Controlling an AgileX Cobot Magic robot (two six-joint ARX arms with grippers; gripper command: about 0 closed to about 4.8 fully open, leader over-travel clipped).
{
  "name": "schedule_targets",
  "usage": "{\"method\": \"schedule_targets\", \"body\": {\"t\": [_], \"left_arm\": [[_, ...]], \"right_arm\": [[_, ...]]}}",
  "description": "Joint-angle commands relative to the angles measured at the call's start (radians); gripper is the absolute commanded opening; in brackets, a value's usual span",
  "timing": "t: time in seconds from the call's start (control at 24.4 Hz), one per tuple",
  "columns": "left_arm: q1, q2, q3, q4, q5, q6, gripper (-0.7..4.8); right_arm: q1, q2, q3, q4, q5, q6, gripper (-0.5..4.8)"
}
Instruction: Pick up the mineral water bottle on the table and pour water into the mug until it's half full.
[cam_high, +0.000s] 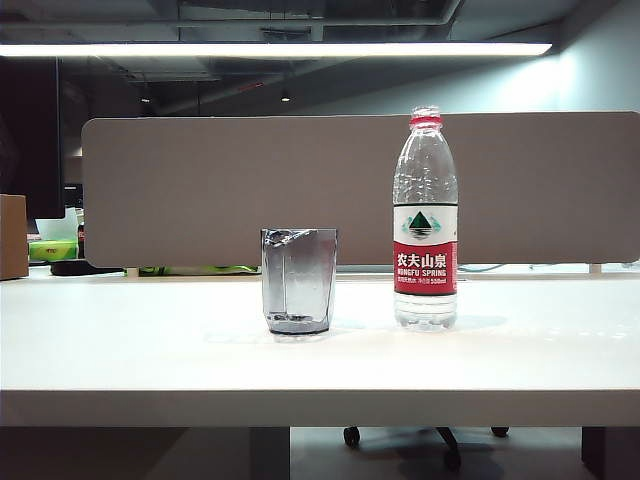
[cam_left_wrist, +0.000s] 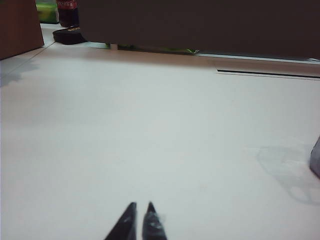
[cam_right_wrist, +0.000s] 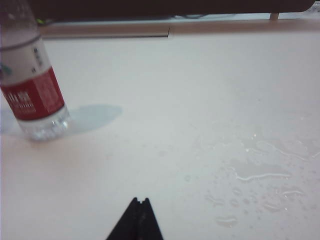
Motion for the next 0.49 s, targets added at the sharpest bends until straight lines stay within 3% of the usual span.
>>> {"method": "schedule_targets", "body": {"t": [0.04, 0.12, 0.25, 0.29, 0.37, 0.49], "left_arm": [[-0.002, 0.000, 0.103, 0.097, 0.206, -0.104, 0.22], [-0.002, 0.000, 0.211, 0.061, 0.394, -0.106, 0.22], [-0.002, 0.001, 0.332, -0.086, 0.522, -0.105, 0.21], [-0.002, 0.014, 0.402, -0.197, 0.545, -0.079, 0.22], [-0.002, 0.039, 0.472, -0.300, 0.563, -0.022, 0.22], [-0.002, 0.069, 0.488, -0.320, 0.563, -0.009, 0.22]], "right_arm": [[0.003, -0.002, 0.132, 0.058, 0.008, 0.208, -0.05], [0.003, -0.001, 0.253, 0.021, -0.036, 0.261, -0.05], [0.002, 0.011, 0.371, -0.003, -0.192, 0.256, -0.05], [0.002, 0.036, 0.437, -0.012, -0.297, 0.233, -0.05], [0.002, 0.116, 0.550, -0.083, -0.385, 0.179, -0.05], [0.003, 0.317, 0.663, -0.100, -0.440, 0.102, -0.05]]}}
